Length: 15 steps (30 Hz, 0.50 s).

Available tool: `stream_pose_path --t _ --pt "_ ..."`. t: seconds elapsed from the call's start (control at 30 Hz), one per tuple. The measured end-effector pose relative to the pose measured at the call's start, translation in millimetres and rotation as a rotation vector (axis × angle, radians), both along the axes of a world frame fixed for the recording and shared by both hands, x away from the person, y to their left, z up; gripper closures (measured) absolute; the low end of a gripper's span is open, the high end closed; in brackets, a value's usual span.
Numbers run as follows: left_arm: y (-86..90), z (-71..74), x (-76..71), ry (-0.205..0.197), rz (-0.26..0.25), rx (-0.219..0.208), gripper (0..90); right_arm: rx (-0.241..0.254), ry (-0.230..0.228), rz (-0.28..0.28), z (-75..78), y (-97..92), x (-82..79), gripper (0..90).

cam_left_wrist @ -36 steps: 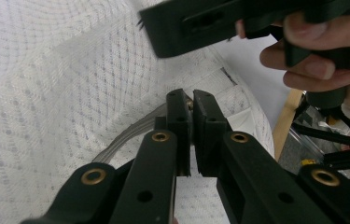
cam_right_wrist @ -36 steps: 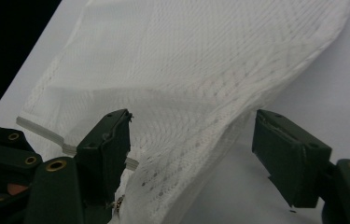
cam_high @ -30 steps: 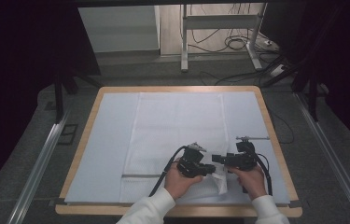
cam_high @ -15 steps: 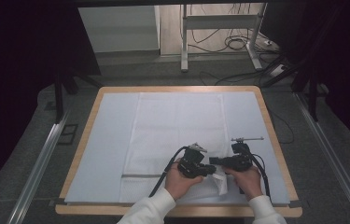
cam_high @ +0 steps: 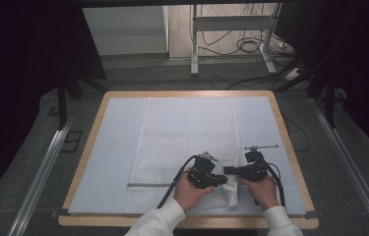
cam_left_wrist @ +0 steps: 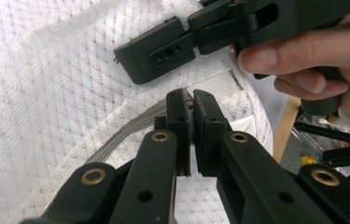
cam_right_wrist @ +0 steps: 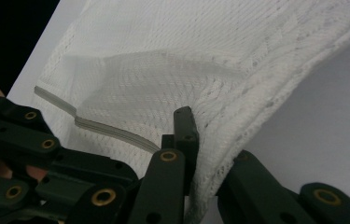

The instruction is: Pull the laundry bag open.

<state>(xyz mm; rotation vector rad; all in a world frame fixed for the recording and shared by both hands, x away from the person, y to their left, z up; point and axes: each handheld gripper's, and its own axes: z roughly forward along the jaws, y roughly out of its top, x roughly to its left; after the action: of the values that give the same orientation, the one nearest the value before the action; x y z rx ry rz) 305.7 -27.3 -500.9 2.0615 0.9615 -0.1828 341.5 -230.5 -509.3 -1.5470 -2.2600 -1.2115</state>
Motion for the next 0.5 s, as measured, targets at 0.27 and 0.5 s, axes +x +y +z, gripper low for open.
stream_pose_path --t 0.27,0.5 --pt "4.0 -2.3 0.3 0.008 0.008 -0.007 86.8 -0.001 -0.012 0.02 1.7 -1.0 -1.6 88.4" --pt "5.3 -6.8 1.8 0.02 0.004 -0.006 86.7 -0.003 -0.015 0.023 2.3 -0.3 -2.9 88.4"
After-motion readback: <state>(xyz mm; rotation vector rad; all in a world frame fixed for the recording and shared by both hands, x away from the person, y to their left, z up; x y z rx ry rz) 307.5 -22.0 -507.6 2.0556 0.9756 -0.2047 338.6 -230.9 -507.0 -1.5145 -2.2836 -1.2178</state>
